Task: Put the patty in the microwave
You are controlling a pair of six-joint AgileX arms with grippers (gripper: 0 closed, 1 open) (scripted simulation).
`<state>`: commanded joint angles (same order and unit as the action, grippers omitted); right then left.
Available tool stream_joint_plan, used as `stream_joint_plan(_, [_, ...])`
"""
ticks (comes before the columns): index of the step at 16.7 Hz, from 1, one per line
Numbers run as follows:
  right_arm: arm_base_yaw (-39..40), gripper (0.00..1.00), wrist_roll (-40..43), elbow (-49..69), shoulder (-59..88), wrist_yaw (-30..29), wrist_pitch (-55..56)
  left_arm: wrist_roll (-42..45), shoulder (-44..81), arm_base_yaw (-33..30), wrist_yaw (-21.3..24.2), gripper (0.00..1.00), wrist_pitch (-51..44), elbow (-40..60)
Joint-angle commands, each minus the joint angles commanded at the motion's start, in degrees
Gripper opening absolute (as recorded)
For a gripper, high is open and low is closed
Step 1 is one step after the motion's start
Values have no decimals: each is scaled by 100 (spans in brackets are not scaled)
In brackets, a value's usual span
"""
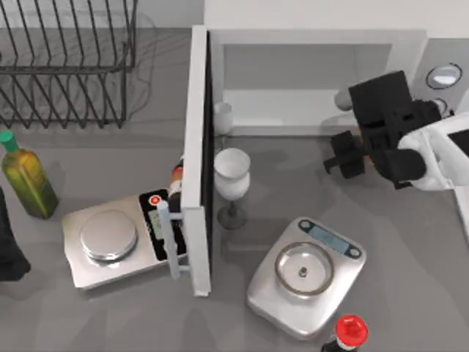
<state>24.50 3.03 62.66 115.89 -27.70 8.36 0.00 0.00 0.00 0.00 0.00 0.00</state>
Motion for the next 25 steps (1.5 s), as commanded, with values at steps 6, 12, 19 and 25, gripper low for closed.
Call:
stream_joint_plan(6, [925,0,-1515,245,966,-618,2390,0,0,0,0,100,0,0])
stream_joint_plan(12, [1132,0,-1825,316,1142,-730,2820,0,0,0,0,100,0,0])
stream_joint_plan(19, [735,0,-1975,849,1248,-840,2383,0,0,0,0,100,0,0])
stream_joint_plan(25, [237,0,-1999,2704,2304,-685,1301,0,0,0,0,100,0,0])
